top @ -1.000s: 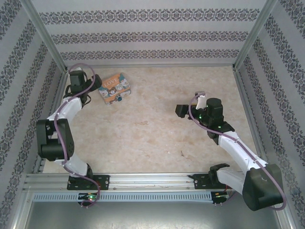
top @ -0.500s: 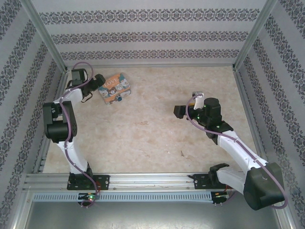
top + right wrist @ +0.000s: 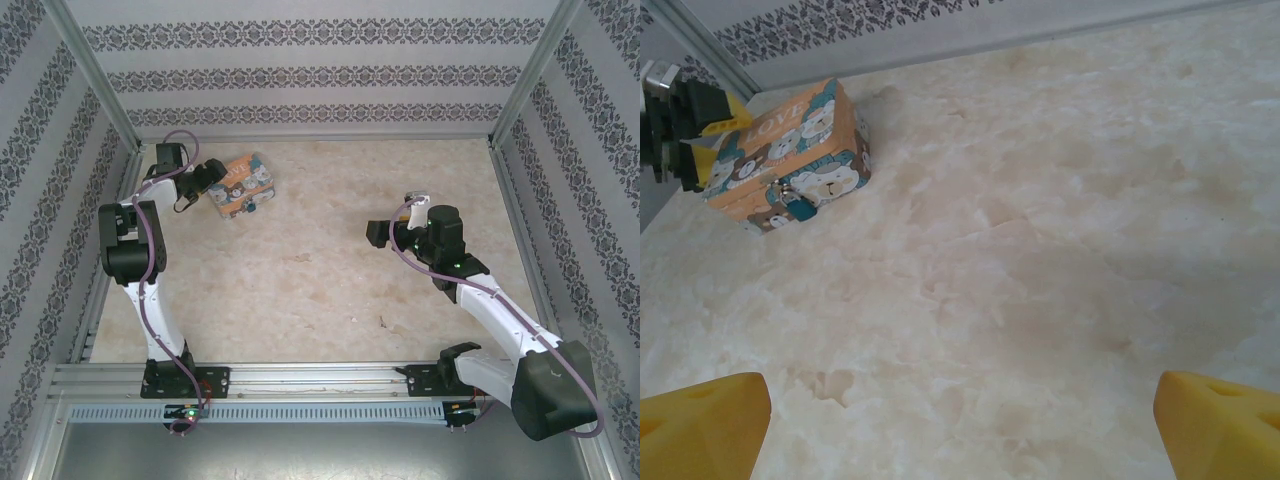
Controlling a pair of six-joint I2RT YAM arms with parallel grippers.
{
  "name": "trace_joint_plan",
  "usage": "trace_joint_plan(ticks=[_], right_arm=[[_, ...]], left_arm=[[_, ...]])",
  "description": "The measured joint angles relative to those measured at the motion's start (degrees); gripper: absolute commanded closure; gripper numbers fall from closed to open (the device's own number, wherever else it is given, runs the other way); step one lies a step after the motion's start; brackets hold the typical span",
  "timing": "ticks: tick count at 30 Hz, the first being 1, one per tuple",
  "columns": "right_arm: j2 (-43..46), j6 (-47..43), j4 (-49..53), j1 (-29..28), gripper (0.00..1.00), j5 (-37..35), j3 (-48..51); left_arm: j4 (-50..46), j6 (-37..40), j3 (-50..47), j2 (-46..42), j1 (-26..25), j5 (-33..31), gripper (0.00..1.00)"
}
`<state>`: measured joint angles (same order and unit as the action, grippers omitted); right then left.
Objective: Unlock the padlock with the key
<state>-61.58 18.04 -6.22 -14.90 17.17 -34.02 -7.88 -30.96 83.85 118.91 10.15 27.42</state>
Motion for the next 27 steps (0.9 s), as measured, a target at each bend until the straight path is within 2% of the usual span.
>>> trace_joint_plan(ticks=[10,18,27], right_arm=[[0.0,-0.02,0.09,-0.02,0.02,-0.7,0.0],[0.0,-0.02,0.09,-0.66,0.02,-1.31,0.0],[0.0,-0.02,0.09,-0.76,0.02,-1.33,0.0]], left_arm=[[-1.75,2.1,0.09,0.42,0.07,2.62,0.35],[-3.58,5.81,1.01,0.52,-0.81,3.82,0.38],[-5.95,11.15,3.37,1.86,-5.49,6.05,0.38]])
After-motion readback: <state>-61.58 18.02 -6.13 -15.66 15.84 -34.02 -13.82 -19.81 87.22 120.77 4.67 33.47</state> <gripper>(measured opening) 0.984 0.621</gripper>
